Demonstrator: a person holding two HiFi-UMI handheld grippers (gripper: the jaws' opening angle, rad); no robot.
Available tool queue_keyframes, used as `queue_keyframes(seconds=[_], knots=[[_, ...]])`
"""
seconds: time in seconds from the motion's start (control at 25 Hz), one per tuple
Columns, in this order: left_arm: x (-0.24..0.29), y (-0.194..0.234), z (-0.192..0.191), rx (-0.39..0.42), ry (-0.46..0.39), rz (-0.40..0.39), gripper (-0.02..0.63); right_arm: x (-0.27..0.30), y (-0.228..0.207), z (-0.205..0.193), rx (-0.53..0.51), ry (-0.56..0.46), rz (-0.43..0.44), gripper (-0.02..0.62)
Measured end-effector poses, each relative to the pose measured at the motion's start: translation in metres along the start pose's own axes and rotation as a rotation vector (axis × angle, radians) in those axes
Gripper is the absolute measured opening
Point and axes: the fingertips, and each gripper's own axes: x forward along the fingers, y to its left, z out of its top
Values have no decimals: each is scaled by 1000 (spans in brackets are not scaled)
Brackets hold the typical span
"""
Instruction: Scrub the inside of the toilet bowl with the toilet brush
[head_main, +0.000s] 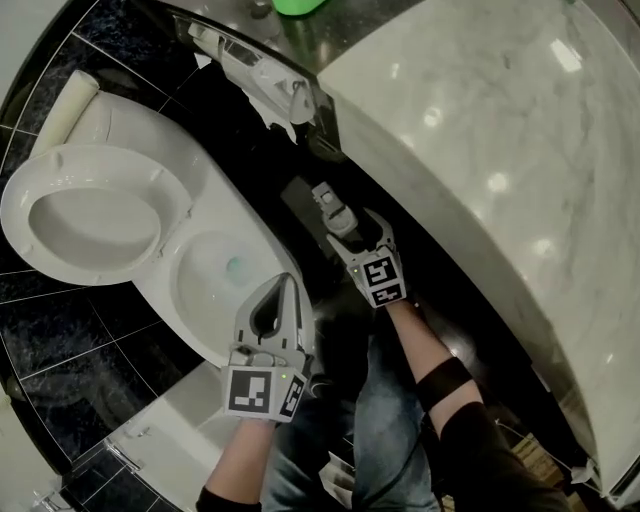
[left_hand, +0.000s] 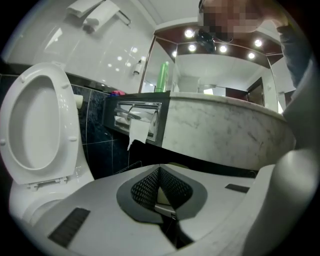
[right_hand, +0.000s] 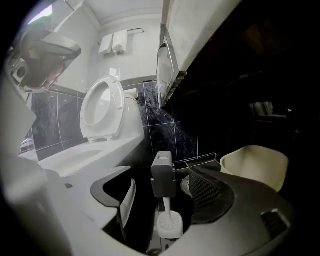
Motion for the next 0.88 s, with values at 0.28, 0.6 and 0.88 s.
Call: queue_keyframes(seconds=[0.28, 0.6, 0.88], knots=[[22, 4, -15, 13, 1, -3, 2, 28, -5, -12, -5, -28, 0, 394], [32, 16, -29, 14, 3, 5, 2, 55, -2, -13, -3, -79, -5, 394], [41, 27, -35, 5, -9, 18, 2, 77, -7, -11, 6, -94, -12, 422]])
